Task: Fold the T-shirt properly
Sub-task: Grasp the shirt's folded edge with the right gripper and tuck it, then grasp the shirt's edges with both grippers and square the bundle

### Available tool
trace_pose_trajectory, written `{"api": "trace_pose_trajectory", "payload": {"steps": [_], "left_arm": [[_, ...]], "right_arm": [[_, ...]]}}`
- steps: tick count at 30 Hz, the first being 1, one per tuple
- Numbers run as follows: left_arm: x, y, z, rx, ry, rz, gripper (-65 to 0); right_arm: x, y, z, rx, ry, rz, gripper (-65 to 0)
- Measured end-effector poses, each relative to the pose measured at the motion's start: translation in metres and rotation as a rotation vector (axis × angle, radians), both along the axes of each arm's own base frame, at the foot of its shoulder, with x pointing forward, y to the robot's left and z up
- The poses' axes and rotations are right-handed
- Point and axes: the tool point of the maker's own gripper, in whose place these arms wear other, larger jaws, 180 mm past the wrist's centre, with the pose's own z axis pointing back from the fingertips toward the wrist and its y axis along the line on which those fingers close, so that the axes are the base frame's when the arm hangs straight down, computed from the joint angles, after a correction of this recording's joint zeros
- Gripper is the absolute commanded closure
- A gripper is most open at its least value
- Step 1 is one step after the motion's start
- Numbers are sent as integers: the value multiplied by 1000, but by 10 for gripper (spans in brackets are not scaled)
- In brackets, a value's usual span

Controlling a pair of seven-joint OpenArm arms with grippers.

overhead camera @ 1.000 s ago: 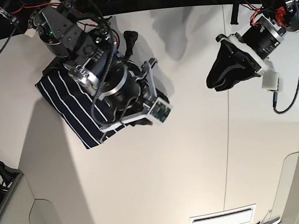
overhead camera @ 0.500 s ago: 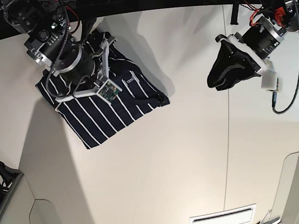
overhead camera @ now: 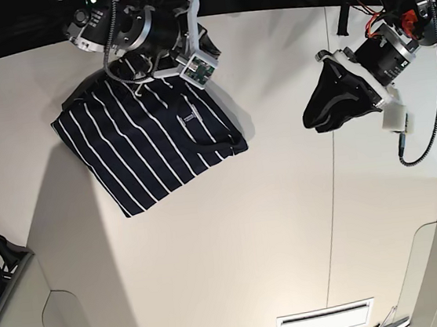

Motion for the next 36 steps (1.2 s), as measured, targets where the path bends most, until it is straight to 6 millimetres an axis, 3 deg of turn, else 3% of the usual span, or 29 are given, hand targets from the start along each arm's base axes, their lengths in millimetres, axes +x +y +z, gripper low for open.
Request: {"api": "trace_pose_trajectory", "payload": {"steps": [2,4,7,10,13,19,25,30,36], "left_arm": [[0,-2,5,-26,-13,-6,-160],[0,-4,7,-35,-20,-12,-84],[-4,-11,19,-47,-42,-48,-2],[-7,-20,33,-49,-85,-75,0],[-13,-42,40,-44,-105,-145,0],[-32,-95,20,-14,-52,-300,0],[-31,-129,-1,104,-51,-306,0],[-47,-172,-5,95,-63,-402,0],[-47,-189,-33,61,33,-368,0]], "right_arm": [[10,-2,5,-19,-47,-15,0],[20,-5,15,-28,-98,-24,0],[48,-13,42,-18,-209,-76,0],[82,-34,68,-21,-322,-164,0],[110,-69,81,-48,-388,-279,0],[138,-121,100,33,-415,-430,0],[169,-160,91,112,-369,-463,0],[200,-180,73,245,-275,-487,0],[235,-193,45,374,-133,-554,0]]}}
